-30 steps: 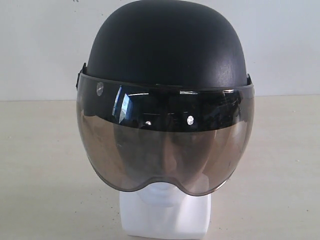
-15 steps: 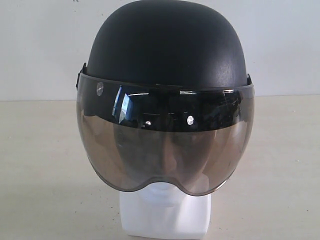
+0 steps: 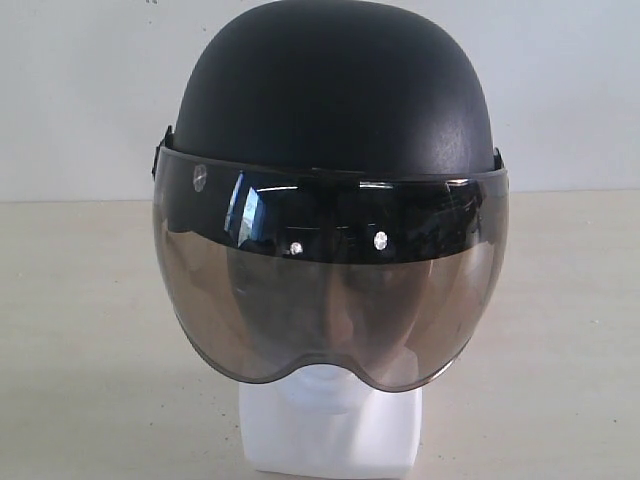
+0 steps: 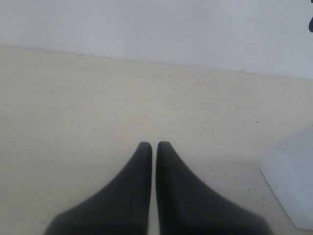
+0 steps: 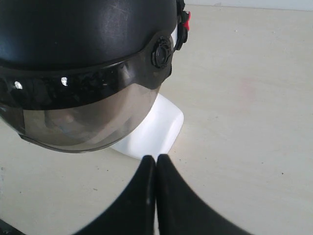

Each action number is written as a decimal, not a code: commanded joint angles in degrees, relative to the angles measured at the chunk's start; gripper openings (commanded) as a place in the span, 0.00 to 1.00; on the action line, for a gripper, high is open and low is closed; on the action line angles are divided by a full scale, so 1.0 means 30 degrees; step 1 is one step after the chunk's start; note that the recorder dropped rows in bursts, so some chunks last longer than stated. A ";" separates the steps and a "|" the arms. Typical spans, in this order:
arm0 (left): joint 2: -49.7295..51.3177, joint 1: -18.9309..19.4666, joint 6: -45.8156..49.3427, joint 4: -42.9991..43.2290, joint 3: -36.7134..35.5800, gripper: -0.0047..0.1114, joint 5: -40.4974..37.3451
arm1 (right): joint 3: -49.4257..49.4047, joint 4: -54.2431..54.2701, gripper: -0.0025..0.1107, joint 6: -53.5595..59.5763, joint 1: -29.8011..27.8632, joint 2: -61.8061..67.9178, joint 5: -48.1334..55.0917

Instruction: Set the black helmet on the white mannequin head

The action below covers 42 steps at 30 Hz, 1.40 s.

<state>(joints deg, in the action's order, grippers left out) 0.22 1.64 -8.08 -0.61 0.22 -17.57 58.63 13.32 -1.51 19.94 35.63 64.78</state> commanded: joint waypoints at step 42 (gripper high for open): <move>-0.0074 -0.0069 0.0077 0.0090 -0.0072 0.08 -0.0010 | -0.1388 0.1318 0.02 0.0502 -0.0075 0.0126 -0.6814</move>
<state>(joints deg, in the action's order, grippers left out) 0.22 1.64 -8.08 -0.61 0.22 -17.57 57.25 15.54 -1.26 19.94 35.63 54.07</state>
